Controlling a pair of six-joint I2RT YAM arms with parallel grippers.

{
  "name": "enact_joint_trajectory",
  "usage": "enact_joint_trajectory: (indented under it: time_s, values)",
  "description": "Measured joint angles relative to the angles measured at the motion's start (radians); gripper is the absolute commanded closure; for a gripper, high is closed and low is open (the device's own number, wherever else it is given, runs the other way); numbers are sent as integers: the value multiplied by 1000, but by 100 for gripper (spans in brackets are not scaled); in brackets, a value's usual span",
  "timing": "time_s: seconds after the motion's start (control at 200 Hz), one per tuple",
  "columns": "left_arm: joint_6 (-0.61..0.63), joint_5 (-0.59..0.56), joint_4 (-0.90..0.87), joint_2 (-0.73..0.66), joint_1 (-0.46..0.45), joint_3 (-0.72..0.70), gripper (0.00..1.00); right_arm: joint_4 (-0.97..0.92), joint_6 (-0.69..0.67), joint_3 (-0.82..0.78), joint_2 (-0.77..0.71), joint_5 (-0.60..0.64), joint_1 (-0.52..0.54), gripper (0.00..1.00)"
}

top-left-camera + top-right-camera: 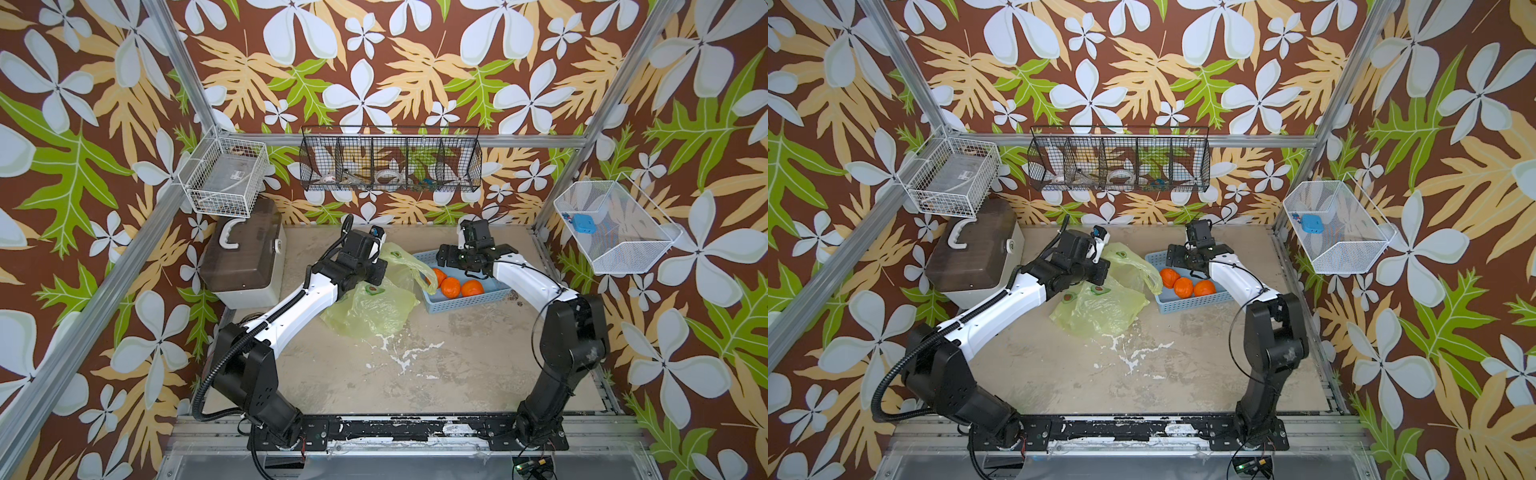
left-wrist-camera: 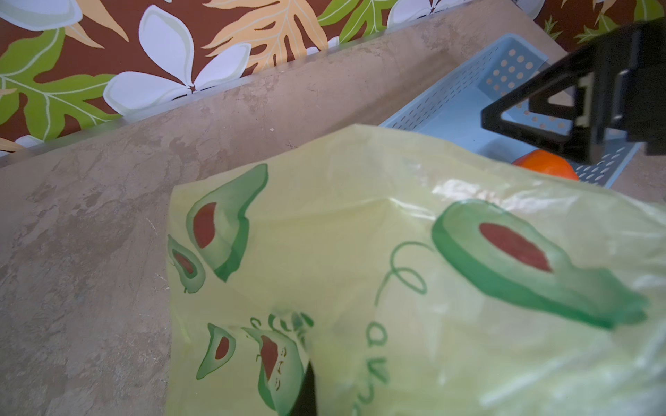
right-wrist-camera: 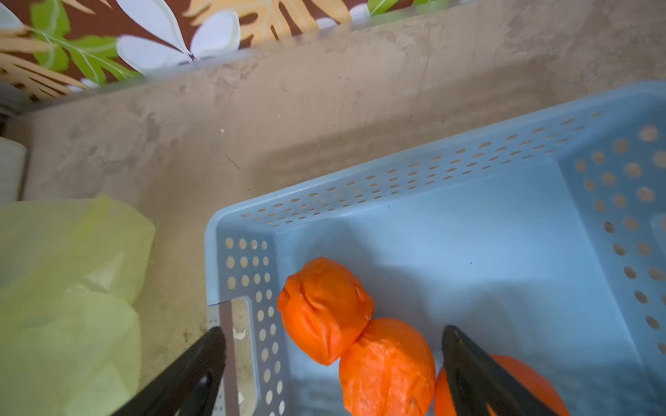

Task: Place the oranges into plastic bags & tie knots
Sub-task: Open the plastic bag at the center of the board, then pick up the orange from the basket.

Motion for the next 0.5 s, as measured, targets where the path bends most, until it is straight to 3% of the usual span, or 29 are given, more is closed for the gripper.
enact_joint_trajectory:
  time_s: [0.31,0.5]
  values:
    - [-3,50,-25,-13,0,-1,100,-50,-55,76,195,37,44,12]
    - [-4,64,-25,-13,0,-2,100,-41,-63,70,211,16,57,36]
